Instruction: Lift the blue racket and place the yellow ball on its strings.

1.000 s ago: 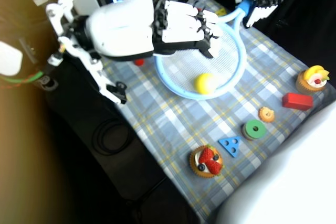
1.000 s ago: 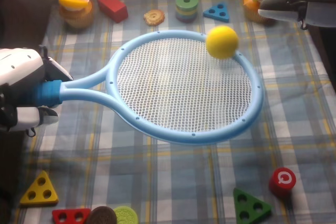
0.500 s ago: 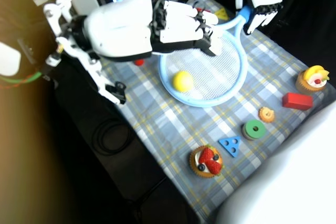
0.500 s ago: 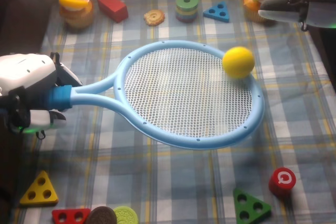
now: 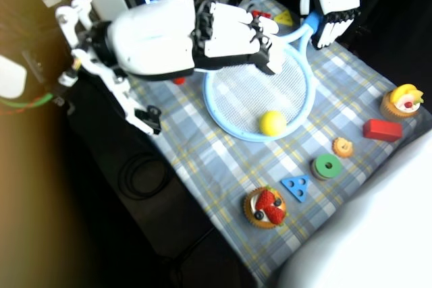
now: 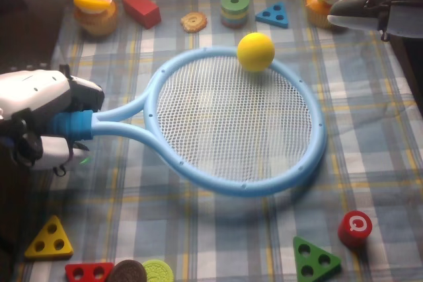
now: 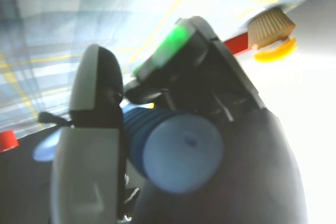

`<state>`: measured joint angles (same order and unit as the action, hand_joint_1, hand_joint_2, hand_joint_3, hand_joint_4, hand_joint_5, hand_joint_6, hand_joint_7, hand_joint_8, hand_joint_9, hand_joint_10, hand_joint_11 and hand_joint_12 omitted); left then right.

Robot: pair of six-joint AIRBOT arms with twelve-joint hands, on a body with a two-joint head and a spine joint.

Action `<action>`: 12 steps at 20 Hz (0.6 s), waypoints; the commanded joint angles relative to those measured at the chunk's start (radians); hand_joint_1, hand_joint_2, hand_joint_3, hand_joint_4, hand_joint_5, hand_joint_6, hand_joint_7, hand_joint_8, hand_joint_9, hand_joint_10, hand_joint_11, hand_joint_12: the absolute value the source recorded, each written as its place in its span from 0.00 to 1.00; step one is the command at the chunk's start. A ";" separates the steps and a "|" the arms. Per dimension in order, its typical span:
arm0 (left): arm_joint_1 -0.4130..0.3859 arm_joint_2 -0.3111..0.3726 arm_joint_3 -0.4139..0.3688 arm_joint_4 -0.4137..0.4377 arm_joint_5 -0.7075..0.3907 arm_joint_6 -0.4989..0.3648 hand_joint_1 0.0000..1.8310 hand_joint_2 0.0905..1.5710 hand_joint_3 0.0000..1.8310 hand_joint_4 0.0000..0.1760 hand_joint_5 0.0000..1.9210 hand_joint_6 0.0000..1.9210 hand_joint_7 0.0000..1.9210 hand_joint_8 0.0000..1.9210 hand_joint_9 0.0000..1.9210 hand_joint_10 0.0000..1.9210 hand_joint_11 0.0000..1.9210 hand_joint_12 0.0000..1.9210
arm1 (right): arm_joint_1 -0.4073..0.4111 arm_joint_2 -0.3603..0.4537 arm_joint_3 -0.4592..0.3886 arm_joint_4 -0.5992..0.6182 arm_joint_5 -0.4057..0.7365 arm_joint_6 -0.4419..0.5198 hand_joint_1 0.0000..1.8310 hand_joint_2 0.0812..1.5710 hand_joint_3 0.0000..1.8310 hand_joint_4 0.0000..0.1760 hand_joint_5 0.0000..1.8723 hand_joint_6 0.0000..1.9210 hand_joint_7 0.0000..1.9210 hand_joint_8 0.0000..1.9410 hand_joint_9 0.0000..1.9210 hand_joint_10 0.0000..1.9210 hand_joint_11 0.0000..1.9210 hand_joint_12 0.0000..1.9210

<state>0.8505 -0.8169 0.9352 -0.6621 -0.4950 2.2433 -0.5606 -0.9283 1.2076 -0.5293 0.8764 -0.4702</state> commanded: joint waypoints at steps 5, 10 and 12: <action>0.000 0.010 -0.014 0.010 -0.139 -0.004 0.52 0.61 0.00 0.42 0.17 0.01 0.19 0.11 0.14 0.32 0.01 0.64 | -0.004 0.003 -0.004 0.060 0.108 -0.003 0.59 0.79 0.00 0.34 0.25 0.00 0.27 0.00 0.27 0.00 0.03 0.52; 0.045 0.109 -0.117 0.114 -0.307 -0.164 0.41 0.54 0.00 1.00 0.01 0.00 0.03 0.00 0.07 0.01 0.00 0.21 | -0.020 0.009 -0.004 0.080 0.124 -0.006 0.60 0.80 0.00 0.31 0.26 0.00 0.26 0.00 0.26 0.00 0.03 0.47; 0.076 0.162 -0.147 0.183 -0.393 -0.327 0.40 0.51 0.00 1.00 0.00 0.00 0.00 0.00 0.01 0.00 0.00 0.02 | -0.043 0.017 -0.009 0.109 0.143 -0.013 0.59 0.81 0.00 0.30 0.26 0.00 0.25 0.00 0.23 0.00 0.02 0.43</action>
<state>0.9375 -0.6533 0.7849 -0.4934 -0.7418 1.9163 -0.6174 -0.9134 1.1976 -0.4706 0.9062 -0.4801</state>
